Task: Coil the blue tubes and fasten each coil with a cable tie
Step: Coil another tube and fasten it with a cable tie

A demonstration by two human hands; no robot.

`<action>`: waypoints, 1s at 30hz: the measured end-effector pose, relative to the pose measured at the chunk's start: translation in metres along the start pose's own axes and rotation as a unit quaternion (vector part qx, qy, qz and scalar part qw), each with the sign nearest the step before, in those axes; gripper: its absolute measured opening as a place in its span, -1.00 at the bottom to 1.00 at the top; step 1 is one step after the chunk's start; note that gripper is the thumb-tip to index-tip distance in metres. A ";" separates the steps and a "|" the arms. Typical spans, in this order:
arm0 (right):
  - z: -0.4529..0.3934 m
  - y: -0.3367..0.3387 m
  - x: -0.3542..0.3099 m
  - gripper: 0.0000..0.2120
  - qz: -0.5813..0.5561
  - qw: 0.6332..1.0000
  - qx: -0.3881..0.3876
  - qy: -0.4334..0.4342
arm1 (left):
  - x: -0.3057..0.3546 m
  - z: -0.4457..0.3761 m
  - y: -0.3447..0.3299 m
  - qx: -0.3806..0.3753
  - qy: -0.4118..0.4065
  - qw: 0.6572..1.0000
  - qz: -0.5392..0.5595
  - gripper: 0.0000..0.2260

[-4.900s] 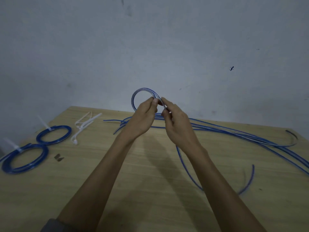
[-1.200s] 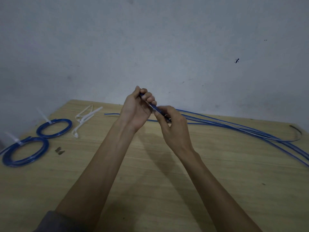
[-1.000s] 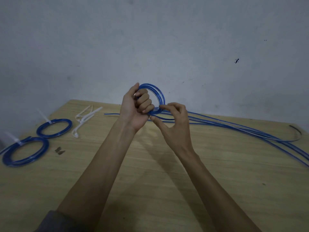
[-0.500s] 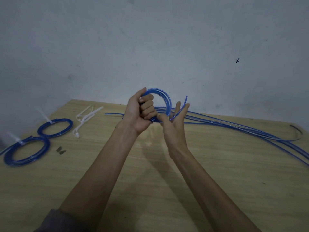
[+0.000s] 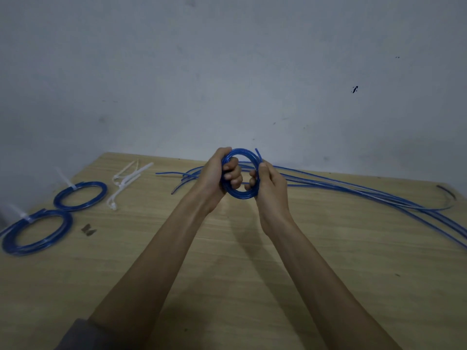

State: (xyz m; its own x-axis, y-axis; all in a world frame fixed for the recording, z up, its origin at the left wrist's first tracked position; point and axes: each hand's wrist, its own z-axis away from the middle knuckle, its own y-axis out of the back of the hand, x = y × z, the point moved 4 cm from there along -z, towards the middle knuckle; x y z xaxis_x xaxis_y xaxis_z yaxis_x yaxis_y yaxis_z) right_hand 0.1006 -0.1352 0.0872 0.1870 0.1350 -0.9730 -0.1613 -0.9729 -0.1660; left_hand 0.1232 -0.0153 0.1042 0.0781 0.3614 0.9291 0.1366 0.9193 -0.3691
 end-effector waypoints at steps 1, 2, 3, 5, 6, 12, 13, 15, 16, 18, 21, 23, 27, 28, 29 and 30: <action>-0.002 0.000 0.002 -0.75 -0.009 1.000 -0.006 -0.005 | -0.001 -0.002 0.003 0.033 -0.018 0.998 -0.043 -0.58; -0.003 0.000 0.005 -0.77 -0.018 1.000 -0.011 -0.014 | -0.003 -0.004 0.006 0.065 -0.036 0.993 -0.092 -0.60; -0.004 0.001 0.006 -0.78 -0.025 0.999 -0.014 -0.022 | -0.005 -0.004 0.010 0.088 -0.052 0.985 -0.140 -0.61; -0.004 0.002 0.009 -0.76 -0.014 0.999 -0.009 -0.029 | -0.010 0.000 0.015 0.094 -0.092 0.964 -0.230 -0.60; -0.003 0.003 0.010 -0.75 0.003 1.000 -0.004 -0.023 | -0.011 0.004 0.017 0.086 -0.118 0.953 -0.266 -0.60; -0.002 -0.002 0.023 -0.68 0.106 0.994 -0.033 0.008 | -0.017 0.021 0.045 0.046 -0.160 0.930 -0.328 -0.68; -0.001 -0.004 0.026 -0.68 0.101 0.994 -0.049 0.000 | -0.019 0.025 0.052 0.040 -0.146 0.937 -0.315 -0.70; 0.002 -0.010 0.031 -0.66 0.090 0.992 -0.086 -0.032 | -0.020 0.032 0.067 0.038 -0.128 0.945 -0.299 -0.70; 0.004 -0.014 0.034 -0.66 0.081 0.990 -0.100 -0.050 | -0.020 0.036 0.073 0.039 -0.123 0.946 -0.297 -0.70; 0.006 -0.022 0.040 -0.67 0.043 0.989 -0.118 -0.082 | -0.021 0.040 0.083 0.043 -0.113 0.946 -0.300 -0.69; 0.008 -0.037 0.048 -0.69 -0.020 0.985 -0.133 -0.106 | -0.020 0.045 0.097 0.053 -0.102 0.940 -0.323 -0.71; 0.008 -0.045 0.054 -0.70 -0.009 0.986 -0.139 -0.095 | -0.016 0.048 0.105 0.063 -0.112 0.934 -0.334 -0.78; 0.012 -0.067 0.061 -0.74 0.059 0.980 -0.188 -0.021 | -0.009 0.055 0.116 0.086 -0.143 0.930 -0.326 -0.83; 0.015 -0.073 0.062 -0.75 0.078 0.974 -0.211 -0.003 | -0.008 0.056 0.120 0.098 -0.144 0.930 -0.324 -0.83; 0.018 -0.079 0.064 -0.75 0.087 0.969 -0.230 0.010 | -0.008 0.058 0.125 0.111 -0.142 0.929 -0.322 -0.83; 0.019 -0.084 0.065 -0.76 0.083 0.966 -0.243 0.016 | -0.007 0.060 0.130 0.122 -0.139 0.930 -0.316 -0.83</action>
State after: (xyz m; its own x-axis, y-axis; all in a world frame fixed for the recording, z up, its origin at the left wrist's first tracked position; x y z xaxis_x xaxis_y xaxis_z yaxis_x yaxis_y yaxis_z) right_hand 0.1076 -0.0409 0.0348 0.2294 -0.0284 -0.9729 0.2804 -0.9553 0.0940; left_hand 0.0816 0.1113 0.0509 -0.2052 -0.2684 0.9412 -0.1628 0.9576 0.2376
